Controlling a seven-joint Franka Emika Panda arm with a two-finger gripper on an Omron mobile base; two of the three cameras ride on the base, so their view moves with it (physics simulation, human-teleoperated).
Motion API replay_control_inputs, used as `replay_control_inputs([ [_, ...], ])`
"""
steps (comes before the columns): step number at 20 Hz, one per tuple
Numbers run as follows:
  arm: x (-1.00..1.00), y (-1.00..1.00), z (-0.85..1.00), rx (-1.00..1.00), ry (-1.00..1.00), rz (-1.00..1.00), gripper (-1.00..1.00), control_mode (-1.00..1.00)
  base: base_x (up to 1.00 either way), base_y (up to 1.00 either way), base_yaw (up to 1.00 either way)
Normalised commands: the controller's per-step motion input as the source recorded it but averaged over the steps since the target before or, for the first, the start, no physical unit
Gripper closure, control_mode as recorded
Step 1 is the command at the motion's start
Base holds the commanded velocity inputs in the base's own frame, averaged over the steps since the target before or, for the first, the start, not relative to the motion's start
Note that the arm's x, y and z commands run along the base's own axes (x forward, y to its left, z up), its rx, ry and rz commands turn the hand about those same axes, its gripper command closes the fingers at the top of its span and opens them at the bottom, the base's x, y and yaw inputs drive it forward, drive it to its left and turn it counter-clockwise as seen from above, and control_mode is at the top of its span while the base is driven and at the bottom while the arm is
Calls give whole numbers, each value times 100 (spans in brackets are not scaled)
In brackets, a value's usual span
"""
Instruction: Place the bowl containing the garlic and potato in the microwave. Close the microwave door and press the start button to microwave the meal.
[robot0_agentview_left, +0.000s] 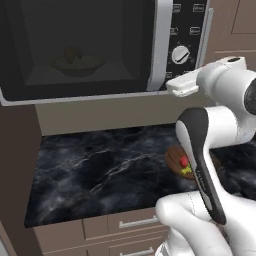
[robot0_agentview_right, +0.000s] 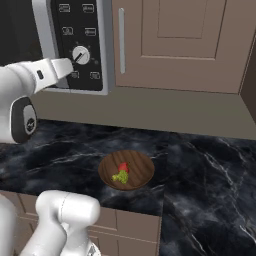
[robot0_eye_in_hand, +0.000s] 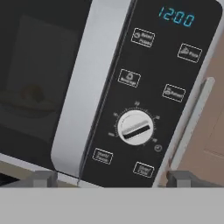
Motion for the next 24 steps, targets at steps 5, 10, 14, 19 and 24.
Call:
replay_control_inputs([
  [5, -78, -55, 5, 0, -1, 3, -100, -100, 0, 0, 0],
  [10, -57, -30, 0, 0, 0, 16, 100, -100, 0, 0, 0],
  [14, -46, -3, 1, -1, 0, 14, 100, -100, 0, 0, 0],
  [19, -3, 0, 0, -1, 0, 3, 100, -100, 0, 0, 0],
  [24, 8, 3, 0, -1, -1, -1, 100, -100, 0, 0, 0],
])
